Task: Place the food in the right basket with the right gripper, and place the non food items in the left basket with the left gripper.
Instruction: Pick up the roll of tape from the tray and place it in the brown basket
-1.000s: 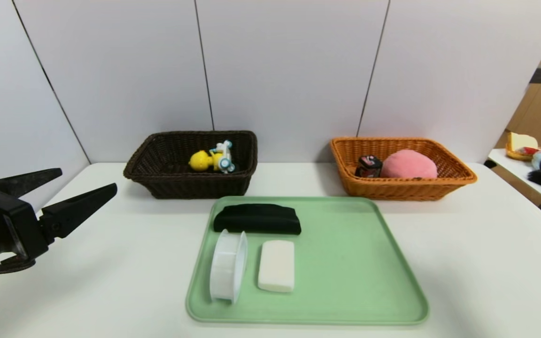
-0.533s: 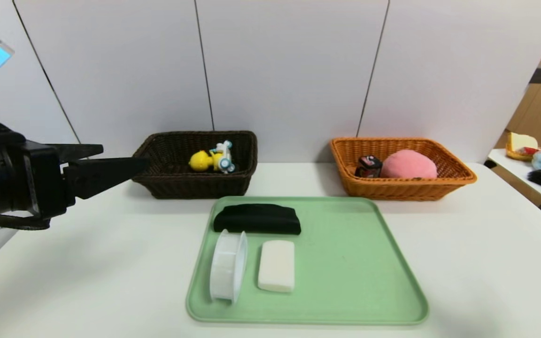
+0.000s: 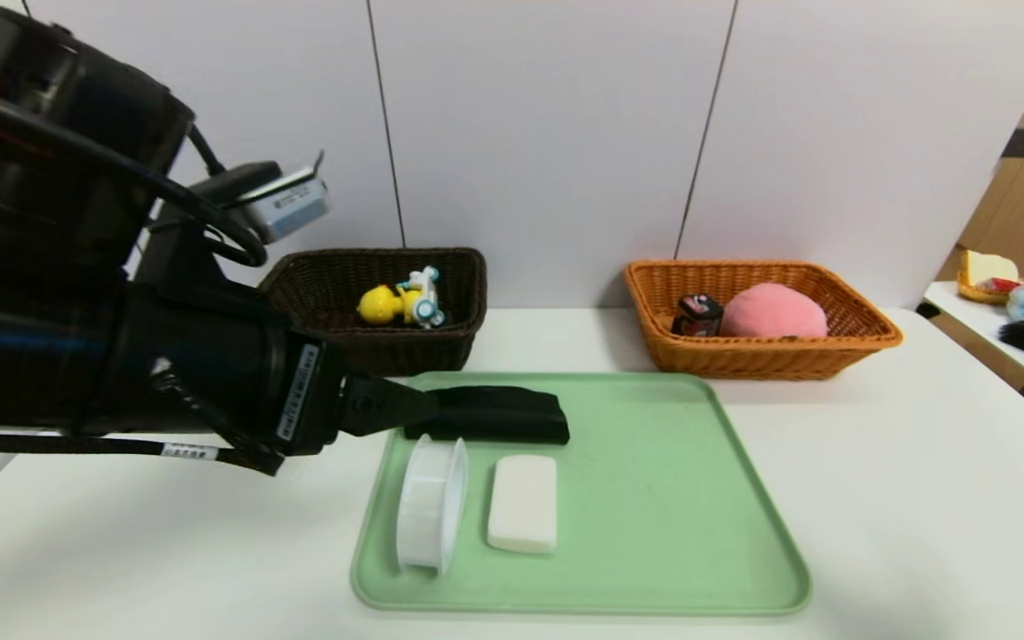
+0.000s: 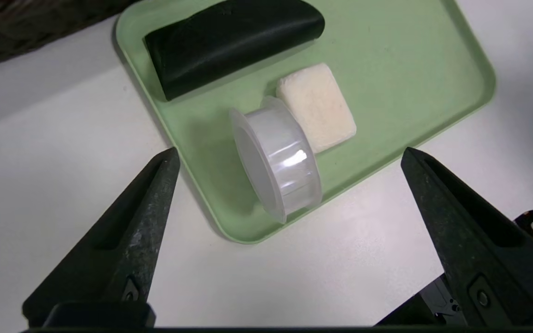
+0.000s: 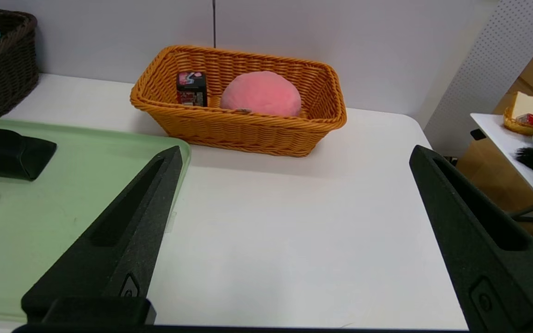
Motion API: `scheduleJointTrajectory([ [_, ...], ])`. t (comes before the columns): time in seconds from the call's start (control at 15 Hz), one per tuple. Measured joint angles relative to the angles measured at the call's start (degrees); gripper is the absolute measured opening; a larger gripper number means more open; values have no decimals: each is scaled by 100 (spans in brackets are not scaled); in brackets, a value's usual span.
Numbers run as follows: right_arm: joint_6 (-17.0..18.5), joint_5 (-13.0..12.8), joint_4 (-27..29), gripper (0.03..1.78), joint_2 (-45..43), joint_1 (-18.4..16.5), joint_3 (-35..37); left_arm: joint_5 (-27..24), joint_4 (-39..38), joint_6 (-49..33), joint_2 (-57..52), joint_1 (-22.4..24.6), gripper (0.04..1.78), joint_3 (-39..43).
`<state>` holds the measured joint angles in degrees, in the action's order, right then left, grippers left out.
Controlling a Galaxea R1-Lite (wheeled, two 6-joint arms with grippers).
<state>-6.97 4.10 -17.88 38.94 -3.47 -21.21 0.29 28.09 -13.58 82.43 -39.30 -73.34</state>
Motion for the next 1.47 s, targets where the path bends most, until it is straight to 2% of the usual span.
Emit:
scheduleJointTrajectory([
  [0.2, -16, 100, -2, 169, 48, 4, -23, 44, -111, -212, 360, -24, 169, 151],
  [0.6, -27, 117, -9, 169, 166, 4, -50, 290, -963, -529, 1005, -28, 169, 505],
  [0.87, -29, 122, -17, 169, 233, 4, -50, 369, -1079, -527, 1307, -107, 169, 549],
  [1.2, -24, 155, -20, 169, 318, 4, -98, 819, -1175, -499, 1488, -297, 169, 918],
  [1.47, -27, 177, -22, 169, 356, 4, -94, 857, -1175, -485, 1520, -385, 169, 1058],
])
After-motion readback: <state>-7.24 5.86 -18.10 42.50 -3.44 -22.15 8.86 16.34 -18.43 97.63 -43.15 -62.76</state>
